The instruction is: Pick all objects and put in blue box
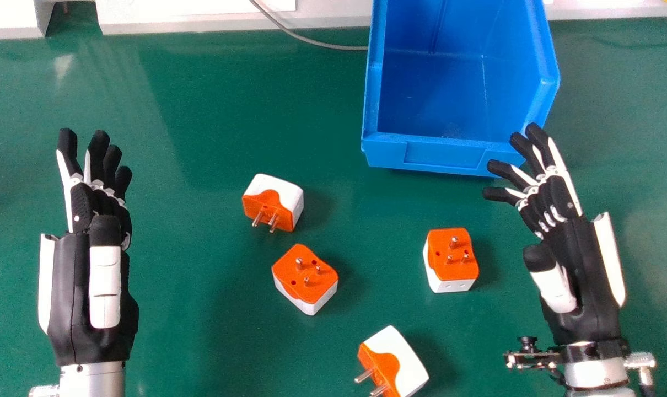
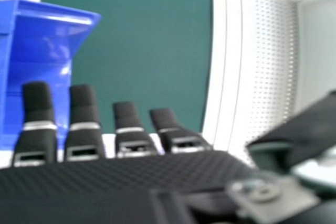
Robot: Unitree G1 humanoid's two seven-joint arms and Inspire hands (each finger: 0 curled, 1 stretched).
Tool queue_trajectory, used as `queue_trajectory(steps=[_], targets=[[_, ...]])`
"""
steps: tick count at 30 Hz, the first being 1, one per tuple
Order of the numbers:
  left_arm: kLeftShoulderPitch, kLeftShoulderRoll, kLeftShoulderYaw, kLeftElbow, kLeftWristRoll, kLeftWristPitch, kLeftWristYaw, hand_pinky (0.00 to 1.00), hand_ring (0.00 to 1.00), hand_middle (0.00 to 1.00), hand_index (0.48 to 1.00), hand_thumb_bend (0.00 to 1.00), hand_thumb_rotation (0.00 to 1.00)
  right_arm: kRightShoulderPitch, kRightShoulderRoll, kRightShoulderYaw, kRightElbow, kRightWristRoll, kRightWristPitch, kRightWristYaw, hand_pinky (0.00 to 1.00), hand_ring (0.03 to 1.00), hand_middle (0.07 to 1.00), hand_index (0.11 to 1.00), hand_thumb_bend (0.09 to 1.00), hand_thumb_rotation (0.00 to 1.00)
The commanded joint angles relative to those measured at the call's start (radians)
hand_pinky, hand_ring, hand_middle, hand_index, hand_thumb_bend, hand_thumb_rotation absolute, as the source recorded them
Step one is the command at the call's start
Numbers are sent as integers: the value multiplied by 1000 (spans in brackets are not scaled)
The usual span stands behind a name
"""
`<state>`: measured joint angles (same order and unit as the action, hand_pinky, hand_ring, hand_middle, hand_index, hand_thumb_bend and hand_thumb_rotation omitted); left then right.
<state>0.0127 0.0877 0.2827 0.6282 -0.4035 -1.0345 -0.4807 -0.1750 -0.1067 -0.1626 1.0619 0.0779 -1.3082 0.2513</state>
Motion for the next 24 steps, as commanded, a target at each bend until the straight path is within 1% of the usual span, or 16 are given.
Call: queue_trajectory(steps=[1, 4, 6, 8, 11, 14, 17, 18, 21, 23, 24], targets=[[2, 2, 2, -21, -8, -7, -3, 1000, 1000, 1000, 1000, 773, 891, -1, -10, -3, -5, 5, -22, -5, 702, 819, 916, 932, 789, 903], [2, 3, 3, -21, -7, -6, -1, 1000, 1000, 1000, 1000, 774, 891, 1, -11, -2, -9, 3, -23, -5, 702, 819, 916, 931, 790, 903], [5, 2, 2, -28, -2, -6, 3, 1000, 1000, 1000, 1000, 774, 891, -1, -11, -2, -6, 12, -19, 1, 702, 819, 916, 931, 790, 903], [6, 2, 1, -30, -1, -5, 3, 1000, 1000, 1000, 1000, 775, 891, -1, -9, -3, -3, 10, -22, -1, 702, 819, 916, 931, 787, 903], [0, 2, 2, -17, -4, -9, -2, 1000, 1000, 1000, 1000, 776, 891, 1, -10, -2, -8, 7, -24, -3, 702, 819, 915, 931, 781, 902], [-6, 4, 4, -4, -10, -11, -10, 1000, 1000, 1000, 1000, 777, 891, 1, -11, -4, -8, 3, -29, -7, 702, 819, 915, 931, 784, 904], [-9, 4, 6, 3, -12, -13, -12, 1000, 1000, 1000, 1000, 777, 890, 0, -23, -14, -3, -20, -29, -29, 701, 819, 914, 931, 788, 901], [-8, 4, 7, 3, -11, -15, -11, 1000, 1000, 1000, 1000, 777, 890, 1, -35, -22, -3, -54, -32, -55, 701, 819, 914, 931, 791, 897], [-6, 3, 7, -1, -7, -18, -8, 1000, 1000, 1000, 1000, 778, 890, 2, -98, -45, -11, -249, -7, -210, 701, 819, 912, 931, 792, 886], [-3, 3, 6, -6, -9, -16, -8, 1000, 1000, 1000, 1000, 778, 890, 2, -143, -33, -19, -397, 47, -351, 707, 820, 905, 930, 796, 817], [-2, 2, 5, -8, -10, -15, -7, 1000, 1000, 1000, 1000, 778, 890, 3, -164, -19, -30, -471, 82, -428, 707, 820, 905, 930, 796, 817]])
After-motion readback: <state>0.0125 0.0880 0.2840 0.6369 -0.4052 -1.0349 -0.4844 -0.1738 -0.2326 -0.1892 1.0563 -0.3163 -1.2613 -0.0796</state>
